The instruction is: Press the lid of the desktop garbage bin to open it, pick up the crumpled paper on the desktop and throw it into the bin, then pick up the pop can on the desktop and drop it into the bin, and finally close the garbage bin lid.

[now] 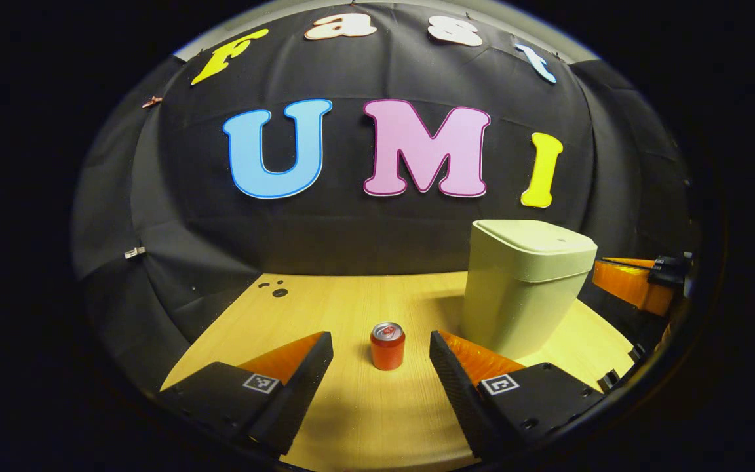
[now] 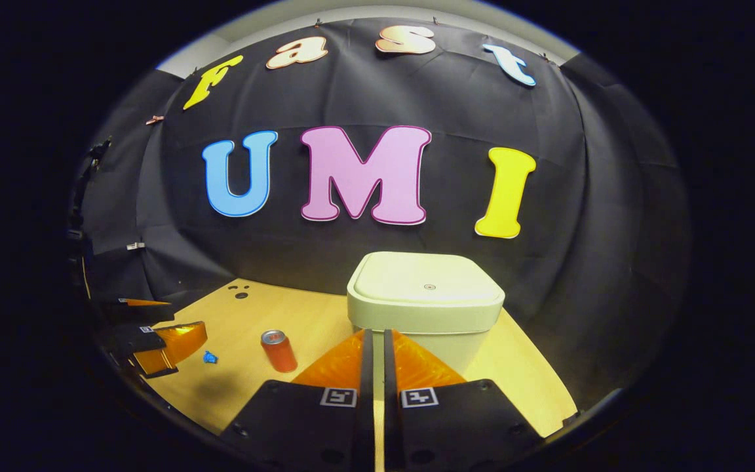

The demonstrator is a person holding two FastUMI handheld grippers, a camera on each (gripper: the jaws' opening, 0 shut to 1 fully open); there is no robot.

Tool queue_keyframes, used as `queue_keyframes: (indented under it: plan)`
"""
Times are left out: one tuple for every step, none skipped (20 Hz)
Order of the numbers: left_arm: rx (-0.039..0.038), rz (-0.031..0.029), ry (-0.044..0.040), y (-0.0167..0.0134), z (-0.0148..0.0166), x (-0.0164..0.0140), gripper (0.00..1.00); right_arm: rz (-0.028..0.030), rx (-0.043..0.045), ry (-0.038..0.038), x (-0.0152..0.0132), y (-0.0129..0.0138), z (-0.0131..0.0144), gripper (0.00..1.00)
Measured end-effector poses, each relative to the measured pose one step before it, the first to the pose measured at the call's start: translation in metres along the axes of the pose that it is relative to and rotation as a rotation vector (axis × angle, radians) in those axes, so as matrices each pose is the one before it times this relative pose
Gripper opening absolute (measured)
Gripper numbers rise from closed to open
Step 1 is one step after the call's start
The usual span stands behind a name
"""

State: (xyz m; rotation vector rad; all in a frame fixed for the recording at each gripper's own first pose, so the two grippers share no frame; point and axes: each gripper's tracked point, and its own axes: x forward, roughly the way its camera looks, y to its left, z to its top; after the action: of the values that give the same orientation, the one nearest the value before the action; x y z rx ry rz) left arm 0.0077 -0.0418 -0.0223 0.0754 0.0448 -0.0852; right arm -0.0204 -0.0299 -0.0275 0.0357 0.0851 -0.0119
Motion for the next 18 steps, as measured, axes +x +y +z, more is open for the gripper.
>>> queue_keyframes:
  plan:
    - [0.00002,-0.00428,0.00644,-0.00093,-0.00095,0.00126,0.96,-0.0132,-0.00105,0.0095,-0.00176,-0.00313,-0.00075,0.1]
    - [0.0043,-0.00197,0.00665,-0.00088,-0.00242,0.00195,0.96,-0.00152,0.00159,0.01183,0.00446,-0.00057,-0.00365,0.06]
    - [0.00359,-0.00149,0.00017,-0.00016,0.00074,-0.00007,0.96,0.01647,0.0086,0.00497,-0.00218,0.00372,-0.00043,0.06]
    - [0.0031,-0.00331,-0.00007,-0.00101,-0.00014,0.00025,0.96,0.00725,0.00219,0.00601,-0.00076,0.0033,-0.00225,0.06]
    - [0.00006,-0.00275,-0.00109,-0.00014,0.00049,0.00036,0.96,0.0046,-0.00748,0.00483,0.00045,0.00211,0.0002,0.06]
    - [0.0004,-0.00242,-0.00275,-0.00045,0.0,0.00028,0.96,0.00316,-0.00358,0.00681,-0.00148,0.00079,-0.00112,0.05]
    - [0.00185,-0.00106,-0.0002,-0.00029,0.0008,-0.00022,0.96,0.01742,-0.00181,0.00843,-0.00044,0.00311,-0.00253,0.05]
    - [0.00094,-0.00112,0.00142,0.00073,-0.00134,0.00133,0.96,0.01563,0.00183,0.00909,0.00132,0.0052,-0.0008,0.05]
    - [0.00021,-0.00001,0.00384,0.00036,-0.0008,0.00139,0.96,0.00811,-0.00346,0.0151,0.00108,0.00295,-0.00315,0.05]
    - [-0.00058,0.0012,0.00278,0.00091,-0.00096,-0.00043,0.96,0.01445,0.0009,0.00847,0.001,0.00237,-0.00097,0.05]
    - [-0.00166,0.00135,0.00044,0.00126,0.00011,0.00101,0.96,0.01603,0.00801,-0.00183,-0.00045,0.00366,0.00232,0.05]
    - [-0.00174,0.00266,0.00055,0.00162,-0.00097,0.00146,0.96,0.00538,0.00423,-0.01229,0.00028,0.00008,0.00455,0.1]
    - [-0.00211,0.00377,0.00336,0.00232,-0.00038,-0.00044,0.96,-0.00971,-0.00305,-0.01613,0.00056,-0.00251,0.00667,0.1]
    - [-0.00233,0.00406,0.00358,0.00233,-0.00315,-0.00063,0.96,0.00095,0.00927,-0.01453,0.00104,-0.00029,0.00623,0.05]
    - [-0.00239,0.00439,0.00399,0.00178,-0.00085,0.00039,0.96,0.01511,0.01192,-0.00563,0.00332,0.00308,0.00448,0.05]
    - [-0.00279,0.00473,0.00479,0.00214,-0.00157,0.00062,0.96,0.00854,0.00378,0.00465,0.00343,0.00147,0.00094,0.05]
    - [-0.00248,0.00488,0.00329,0.00144,-0.00029,0.00023,0.96,-0.00019,-0.001,0.00391,0.00316,-0.00167,0.00159,0.05]
    - [-0.00147,0.00478,0.00104,0.00122,-0.00098,0.0,0.96,-0.00053,0.00565,-0.00028,0.00303,-0.00185,0.0041,0.05]
